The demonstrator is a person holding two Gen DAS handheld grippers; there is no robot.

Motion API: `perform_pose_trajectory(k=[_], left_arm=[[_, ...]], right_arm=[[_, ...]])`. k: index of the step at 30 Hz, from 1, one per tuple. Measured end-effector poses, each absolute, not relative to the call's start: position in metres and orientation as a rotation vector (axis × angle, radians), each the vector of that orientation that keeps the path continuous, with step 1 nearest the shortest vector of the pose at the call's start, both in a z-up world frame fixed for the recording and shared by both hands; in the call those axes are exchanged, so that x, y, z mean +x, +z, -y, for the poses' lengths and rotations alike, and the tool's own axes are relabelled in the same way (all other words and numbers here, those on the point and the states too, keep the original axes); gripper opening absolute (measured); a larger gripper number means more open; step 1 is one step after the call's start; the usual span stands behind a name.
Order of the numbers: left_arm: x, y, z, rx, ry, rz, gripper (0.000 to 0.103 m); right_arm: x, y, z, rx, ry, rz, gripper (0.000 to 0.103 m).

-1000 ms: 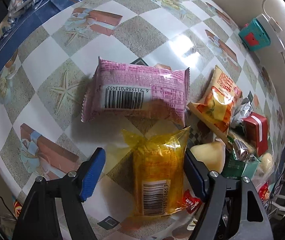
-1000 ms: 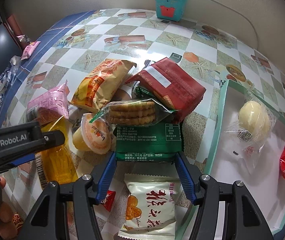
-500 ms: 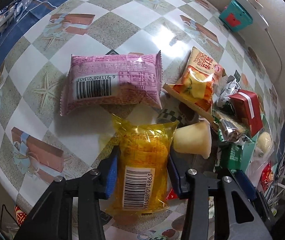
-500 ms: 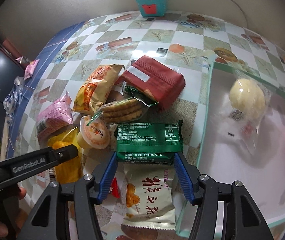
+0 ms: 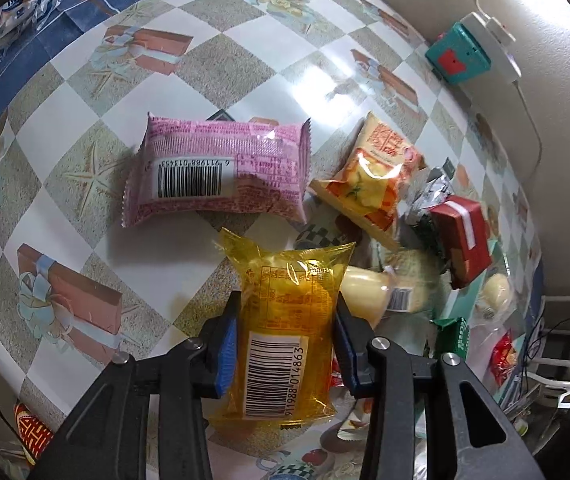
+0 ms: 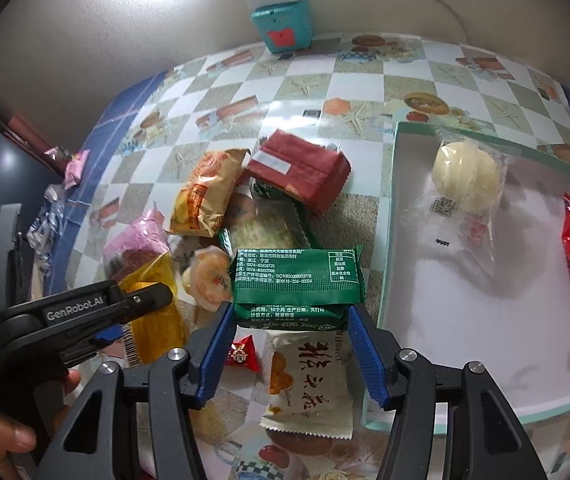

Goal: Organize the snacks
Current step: 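Lift both held packs and carry them over the white box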

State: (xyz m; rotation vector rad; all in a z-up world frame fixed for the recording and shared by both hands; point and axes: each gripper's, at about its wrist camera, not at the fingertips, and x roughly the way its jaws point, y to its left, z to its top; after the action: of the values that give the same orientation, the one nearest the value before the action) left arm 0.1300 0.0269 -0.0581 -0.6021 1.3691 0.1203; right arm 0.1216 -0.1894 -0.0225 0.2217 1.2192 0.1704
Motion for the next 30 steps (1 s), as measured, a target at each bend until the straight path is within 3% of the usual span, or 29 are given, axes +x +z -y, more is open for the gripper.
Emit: perform_pose_trajectory(k=[16,30], left_arm=[[0.119,-0.015,-0.042,-0.608,0.125,-1.237,0.043],[0.133,0.007,0.034,-0.490,0.037,-1.189,0.043]], right_arm=[[0.101,0.014,0.189,0.250,0.143,-1.126,0.061],[0.097,0.010,0.263,0.308,-0.086,-1.124,0.060]])
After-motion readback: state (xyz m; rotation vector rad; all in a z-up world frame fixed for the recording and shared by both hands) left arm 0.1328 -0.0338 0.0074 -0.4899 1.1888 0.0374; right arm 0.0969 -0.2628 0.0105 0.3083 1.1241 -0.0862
